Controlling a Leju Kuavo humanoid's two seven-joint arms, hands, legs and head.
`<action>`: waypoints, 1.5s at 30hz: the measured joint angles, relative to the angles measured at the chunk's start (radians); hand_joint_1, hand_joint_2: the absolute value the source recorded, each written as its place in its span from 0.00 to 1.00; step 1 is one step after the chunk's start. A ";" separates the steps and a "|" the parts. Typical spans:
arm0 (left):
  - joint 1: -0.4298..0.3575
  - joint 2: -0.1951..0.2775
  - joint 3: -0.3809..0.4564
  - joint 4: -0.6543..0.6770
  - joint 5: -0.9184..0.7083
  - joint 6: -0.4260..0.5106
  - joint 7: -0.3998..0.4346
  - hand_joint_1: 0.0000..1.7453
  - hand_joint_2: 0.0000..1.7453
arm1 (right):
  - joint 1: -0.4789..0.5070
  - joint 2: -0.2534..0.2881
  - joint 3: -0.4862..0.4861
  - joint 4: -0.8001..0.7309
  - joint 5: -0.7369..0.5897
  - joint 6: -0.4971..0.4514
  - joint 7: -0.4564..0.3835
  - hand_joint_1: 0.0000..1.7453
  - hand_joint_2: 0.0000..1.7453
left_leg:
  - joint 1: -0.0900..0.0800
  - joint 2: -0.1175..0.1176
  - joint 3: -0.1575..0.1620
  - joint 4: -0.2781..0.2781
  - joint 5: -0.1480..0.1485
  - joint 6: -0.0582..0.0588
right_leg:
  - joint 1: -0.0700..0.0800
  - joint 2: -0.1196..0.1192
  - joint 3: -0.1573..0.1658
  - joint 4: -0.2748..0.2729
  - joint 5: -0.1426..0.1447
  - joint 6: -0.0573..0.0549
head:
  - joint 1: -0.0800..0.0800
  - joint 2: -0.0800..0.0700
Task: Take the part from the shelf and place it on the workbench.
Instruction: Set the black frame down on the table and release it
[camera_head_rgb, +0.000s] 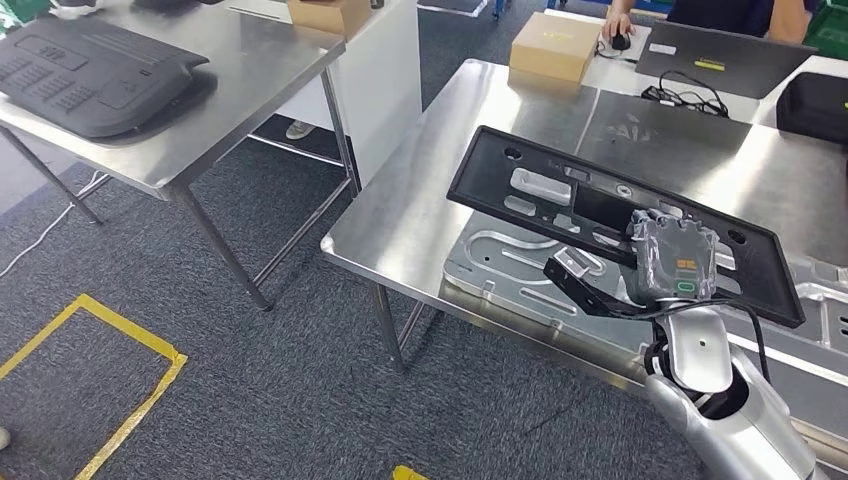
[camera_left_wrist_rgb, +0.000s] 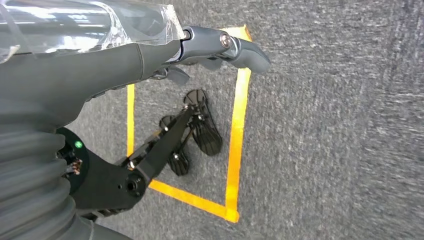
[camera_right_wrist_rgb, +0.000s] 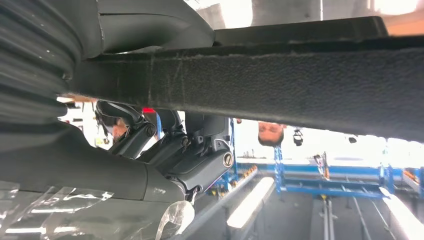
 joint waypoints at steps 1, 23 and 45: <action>0.000 0.000 0.000 0.000 -0.001 0.001 0.000 0.00 1.00 | -0.001 0.000 0.000 0.002 -0.001 0.000 0.000 1.00 1.00 | -0.001 0.008 0.000 0.001 -0.004 -0.001 | -0.001 0.009 -0.001 -0.002 -0.001 -0.004 | 0.000 0.000; -0.002 -0.007 0.002 0.000 -0.015 0.007 -0.001 0.00 1.00 | -0.019 0.006 0.008 0.037 -0.013 -0.012 0.000 1.00 1.00 | 0.023 -0.036 -0.034 -0.022 0.052 0.012 | -0.018 0.066 -0.102 0.247 -0.138 0.026 | 0.000 0.000; -0.002 -0.008 0.002 0.000 -0.042 0.005 0.002 0.00 1.00 | -0.031 0.015 0.012 0.053 0.001 -0.015 -0.014 1.00 1.00 | 0.026 -0.031 -0.074 0.017 0.049 -0.022 | -0.017 0.067 0.042 -0.015 -0.032 0.003 | 0.000 0.000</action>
